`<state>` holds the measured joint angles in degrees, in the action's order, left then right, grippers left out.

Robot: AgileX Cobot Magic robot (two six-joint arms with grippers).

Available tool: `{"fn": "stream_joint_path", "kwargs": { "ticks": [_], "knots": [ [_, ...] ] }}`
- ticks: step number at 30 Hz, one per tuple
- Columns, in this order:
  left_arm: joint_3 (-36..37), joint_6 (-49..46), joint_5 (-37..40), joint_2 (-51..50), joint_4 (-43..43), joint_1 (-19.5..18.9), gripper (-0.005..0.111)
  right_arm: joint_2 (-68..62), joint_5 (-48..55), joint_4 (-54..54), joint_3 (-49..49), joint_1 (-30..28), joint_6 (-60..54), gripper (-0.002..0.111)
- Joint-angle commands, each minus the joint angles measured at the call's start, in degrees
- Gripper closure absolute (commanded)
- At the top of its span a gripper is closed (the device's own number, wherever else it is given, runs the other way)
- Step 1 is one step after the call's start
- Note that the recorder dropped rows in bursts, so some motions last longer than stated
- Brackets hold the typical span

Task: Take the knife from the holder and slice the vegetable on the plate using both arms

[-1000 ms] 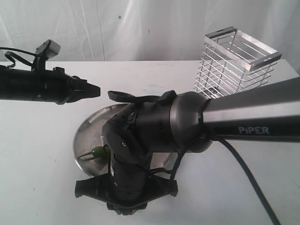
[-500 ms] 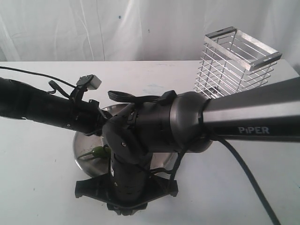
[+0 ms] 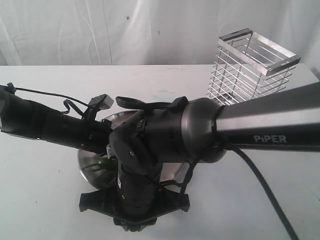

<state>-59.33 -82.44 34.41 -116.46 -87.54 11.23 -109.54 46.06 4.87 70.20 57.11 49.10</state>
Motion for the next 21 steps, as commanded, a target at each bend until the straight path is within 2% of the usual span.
{"fn": "stream_joint_path", "kwargs": {
  "ticks": [1, 15, 21],
  "knots": [
    [0.64, 1.77, -4.00, -2.24, 3.29, 0.37, 0.107, 0.03, 1.14, 2.72, 0.35, 0.05, -1.55, 0.108],
    [0.64, 5.97, -3.73, -1.93, 4.65, 0.37, 0.107, 0.03, 4.93, 4.48, 0.35, 1.14, -3.53, 0.108],
    [0.64, 7.06, -4.39, 3.37, 7.13, 0.37, 0.107, 0.03, 9.07, 9.24, 0.35, 1.14, -7.19, 0.108]
  ]
}}
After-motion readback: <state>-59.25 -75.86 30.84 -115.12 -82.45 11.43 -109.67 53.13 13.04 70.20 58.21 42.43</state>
